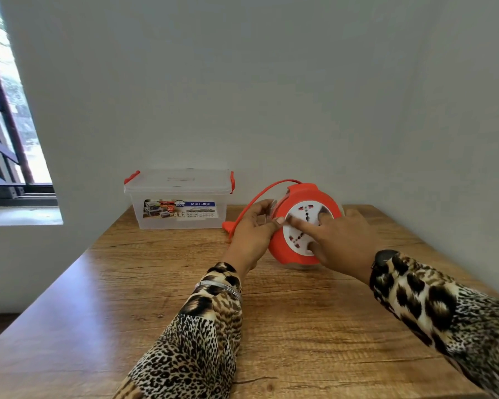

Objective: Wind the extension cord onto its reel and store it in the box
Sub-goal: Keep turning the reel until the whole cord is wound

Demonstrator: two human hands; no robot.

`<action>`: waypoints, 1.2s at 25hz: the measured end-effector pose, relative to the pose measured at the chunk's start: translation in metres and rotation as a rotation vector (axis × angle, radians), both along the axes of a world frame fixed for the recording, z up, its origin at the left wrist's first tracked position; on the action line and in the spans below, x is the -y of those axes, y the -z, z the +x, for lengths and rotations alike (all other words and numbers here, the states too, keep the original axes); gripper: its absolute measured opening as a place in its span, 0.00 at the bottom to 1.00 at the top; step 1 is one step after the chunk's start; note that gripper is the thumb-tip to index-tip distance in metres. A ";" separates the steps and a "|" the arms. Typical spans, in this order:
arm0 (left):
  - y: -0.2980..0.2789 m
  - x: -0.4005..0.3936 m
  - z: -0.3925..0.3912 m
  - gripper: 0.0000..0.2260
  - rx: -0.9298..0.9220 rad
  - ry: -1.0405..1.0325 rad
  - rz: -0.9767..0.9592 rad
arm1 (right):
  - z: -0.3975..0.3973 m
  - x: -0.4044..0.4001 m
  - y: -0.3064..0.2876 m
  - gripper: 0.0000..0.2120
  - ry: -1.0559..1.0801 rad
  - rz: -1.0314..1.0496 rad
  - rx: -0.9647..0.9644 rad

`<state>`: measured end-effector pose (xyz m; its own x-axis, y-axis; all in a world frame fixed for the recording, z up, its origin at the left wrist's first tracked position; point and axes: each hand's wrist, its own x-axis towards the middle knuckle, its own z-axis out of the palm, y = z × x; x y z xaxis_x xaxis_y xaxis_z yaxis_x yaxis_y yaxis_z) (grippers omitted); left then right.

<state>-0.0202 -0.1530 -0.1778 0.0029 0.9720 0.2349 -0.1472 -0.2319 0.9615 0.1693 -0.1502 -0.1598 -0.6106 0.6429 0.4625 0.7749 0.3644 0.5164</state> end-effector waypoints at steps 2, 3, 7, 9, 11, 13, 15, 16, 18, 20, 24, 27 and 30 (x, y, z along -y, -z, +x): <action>0.003 0.003 0.005 0.17 0.016 -0.021 0.016 | -0.010 0.007 0.005 0.31 0.071 -0.011 -0.312; 0.004 0.004 0.007 0.16 0.021 -0.037 0.021 | -0.015 0.010 0.007 0.31 0.100 -0.042 -0.438; 0.007 0.005 0.013 0.16 0.004 -0.082 0.064 | -0.030 0.011 0.016 0.29 0.176 -0.054 -0.738; 0.010 0.004 0.016 0.16 -0.010 -0.094 0.086 | -0.036 0.010 0.018 0.30 0.232 -0.160 -0.982; 0.013 0.006 0.021 0.17 -0.031 -0.093 0.100 | -0.042 0.003 0.015 0.34 0.182 -0.408 -1.447; 0.015 0.008 0.023 0.19 -0.043 -0.096 0.100 | -0.047 0.000 0.006 0.34 0.115 -0.665 -1.904; 0.017 0.007 0.023 0.19 -0.039 -0.099 0.091 | -0.047 -0.003 -0.002 0.27 0.124 -0.871 -2.072; 0.018 0.006 0.022 0.19 -0.039 -0.105 0.084 | -0.046 -0.001 -0.006 0.22 0.137 -0.954 -2.073; 0.018 0.003 0.021 0.18 -0.037 -0.132 0.064 | -0.042 0.003 -0.012 0.14 0.152 -1.072 -1.986; 0.018 -0.001 0.017 0.17 -0.022 -0.150 0.030 | -0.036 0.011 -0.015 0.11 0.150 -1.054 -1.806; 0.013 -0.003 0.012 0.18 -0.009 -0.133 -0.009 | -0.018 0.028 0.000 0.11 0.240 -0.357 -0.921; 0.010 -0.001 0.009 0.18 0.004 -0.099 -0.009 | -0.001 0.033 -0.006 0.20 -0.054 0.044 -0.294; 0.005 0.000 0.005 0.13 0.016 -0.025 0.023 | 0.012 0.028 -0.034 0.28 -0.271 0.160 0.182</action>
